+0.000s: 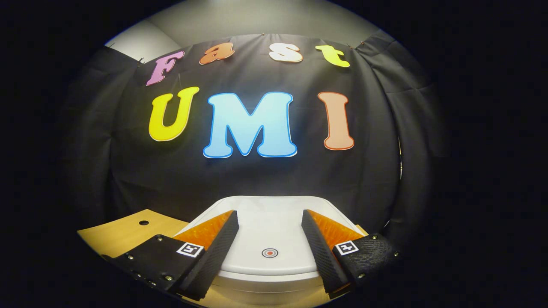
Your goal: Press the lid of the desktop garbage bin to open it, pick up the crumpled paper on the desktop and throw it into the bin, then pick up the pop can on the desktop and drop it into the bin, and finally close the garbage bin lid.
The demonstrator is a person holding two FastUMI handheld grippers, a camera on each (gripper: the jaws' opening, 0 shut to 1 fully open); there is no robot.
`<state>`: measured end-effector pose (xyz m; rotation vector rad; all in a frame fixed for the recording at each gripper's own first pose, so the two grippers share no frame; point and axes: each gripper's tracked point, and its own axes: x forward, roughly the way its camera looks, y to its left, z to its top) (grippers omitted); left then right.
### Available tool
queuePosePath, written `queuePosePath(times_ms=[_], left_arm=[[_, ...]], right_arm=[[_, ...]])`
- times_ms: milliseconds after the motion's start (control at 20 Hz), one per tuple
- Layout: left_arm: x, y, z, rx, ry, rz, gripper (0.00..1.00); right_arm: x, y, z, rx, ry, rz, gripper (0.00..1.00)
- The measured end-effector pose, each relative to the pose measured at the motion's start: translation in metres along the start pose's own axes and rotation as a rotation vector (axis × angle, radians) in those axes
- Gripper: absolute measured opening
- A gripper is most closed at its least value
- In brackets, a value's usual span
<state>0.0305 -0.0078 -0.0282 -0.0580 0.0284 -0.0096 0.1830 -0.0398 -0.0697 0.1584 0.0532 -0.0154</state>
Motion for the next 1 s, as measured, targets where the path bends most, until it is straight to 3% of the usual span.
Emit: queuePosePath(times_ms=[50,100,350,550,750,1000], left_arm=[[-0.003,0.000,0.003,0.000,-0.010,0.004,0.96],[-0.006,-0.001,0.005,0.000,-0.016,0.004,0.96],[-0.019,-0.008,0.007,0.026,-0.019,0.009,0.96],[-0.027,-0.009,0.009,0.053,-0.014,0.027,0.96],[-0.032,-0.011,0.006,0.054,-0.008,0.038,0.96],[-0.029,-0.016,-0.002,0.058,-0.012,0.016,0.95]], right_arm=[[0.000,0.001,0.001,0.001,-0.011,-0.001,1.00],[0.000,0.000,0.002,0.002,-0.015,-0.002,0.96],[-0.001,0.000,0.007,0.027,-0.015,-0.002,0.95],[-0.007,-0.002,0.008,-0.019,0.023,0.005,0.94],[-0.030,-0.002,0.011,-0.081,0.027,0.017,0.94],[-0.078,0.000,0.030,-0.059,-0.012,0.039,0.94]])
